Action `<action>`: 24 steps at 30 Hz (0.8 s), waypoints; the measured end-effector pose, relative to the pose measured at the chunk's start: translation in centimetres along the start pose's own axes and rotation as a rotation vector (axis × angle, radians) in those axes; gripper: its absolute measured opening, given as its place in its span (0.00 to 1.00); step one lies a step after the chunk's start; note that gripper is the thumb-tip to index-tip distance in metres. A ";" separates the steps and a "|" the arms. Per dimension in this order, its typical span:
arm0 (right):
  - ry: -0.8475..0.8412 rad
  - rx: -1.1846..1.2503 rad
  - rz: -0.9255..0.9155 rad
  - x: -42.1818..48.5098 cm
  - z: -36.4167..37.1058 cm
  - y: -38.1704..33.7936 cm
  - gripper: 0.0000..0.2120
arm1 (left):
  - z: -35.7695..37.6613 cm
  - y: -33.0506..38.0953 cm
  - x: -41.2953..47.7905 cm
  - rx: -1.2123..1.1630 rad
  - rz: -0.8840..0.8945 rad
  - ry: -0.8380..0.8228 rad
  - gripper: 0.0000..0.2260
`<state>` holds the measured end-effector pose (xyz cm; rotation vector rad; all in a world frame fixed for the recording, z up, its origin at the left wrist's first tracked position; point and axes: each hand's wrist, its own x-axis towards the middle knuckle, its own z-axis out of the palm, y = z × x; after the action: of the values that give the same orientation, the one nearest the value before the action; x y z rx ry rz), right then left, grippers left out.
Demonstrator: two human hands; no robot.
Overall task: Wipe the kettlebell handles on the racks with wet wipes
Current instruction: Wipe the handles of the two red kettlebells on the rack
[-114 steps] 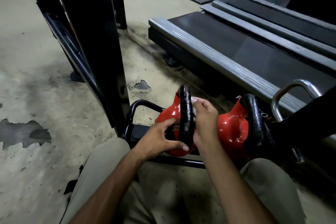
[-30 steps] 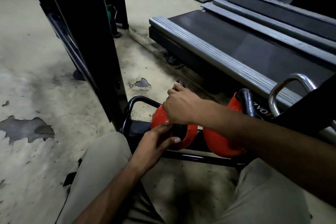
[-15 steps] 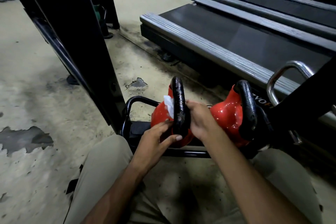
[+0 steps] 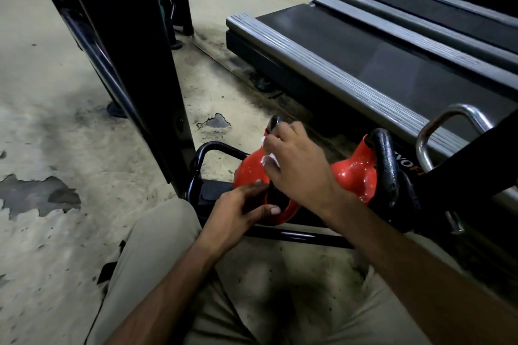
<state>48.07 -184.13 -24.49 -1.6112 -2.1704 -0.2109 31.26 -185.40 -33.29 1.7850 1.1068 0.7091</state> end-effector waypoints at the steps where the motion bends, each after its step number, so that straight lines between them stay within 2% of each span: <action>1: -0.059 -0.113 -0.071 0.9 -0.3 -0.1 0.04 | 0.0 0.0 0.0 -0.010 -0.006 -0.004 0.29; 4: -0.168 -0.221 -0.161 1.4 -0.8 -0.7 0.04 | 0.0 0.2 -0.2 -0.029 0.005 -0.010 0.25; 6: -0.071 -0.126 -0.078 -0.2 -0.8 -0.5 0.03 | 0.0 0.3 -0.3 -0.012 0.012 -0.002 0.25; 7: 0.022 -0.014 0.028 -1.5 -0.7 -0.4 0.03 | 0.0 0.4 -0.3 -0.009 0.016 0.004 0.25; 9: 0.209 0.381 0.337 -4.3 -0.2 -0.5 0.01 | 0.0 0.2 -0.2 0.012 0.042 0.019 0.25; 11: 0.295 0.798 0.669 -5.8 1.1 -0.6 0.05 | 0.0 0.1 0.1 0.035 0.051 0.025 0.24; 14: 0.188 1.184 0.944 -4.9 2.9 0.2 0.13 | -0.1 0.1 0.0 0.049 0.049 0.027 0.23; 17: -0.011 1.546 1.105 -2.0 1.6 0.3 0.15 | -0.2 0.2 -0.1 0.047 0.041 0.033 0.21; 19: -0.034 1.771 1.169 -1.4 0.7 -0.3 0.16 | -0.2 0.3 -0.1 0.030 0.038 0.030 0.21; 21: 0.119 1.764 1.199 -2.0 1.5 -1.2 0.14 | -0.2 0.4 -0.1 0.034 0.045 0.020 0.21; 23: 0.369 1.492 1.171 -3.4 2.5 -2.1 0.08 | -0.1 0.4 -0.1 0.032 0.039 0.017 0.23; 24: 0.450 1.311 1.067 -4.2 2.9 -2.3 0.06 | -0.1 0.4 -0.1 0.032 0.032 0.028 0.24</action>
<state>46.14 -187.46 -28.59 -1.3586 -0.5232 0.8742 31.28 -185.49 -32.90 1.8281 1.1155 0.7412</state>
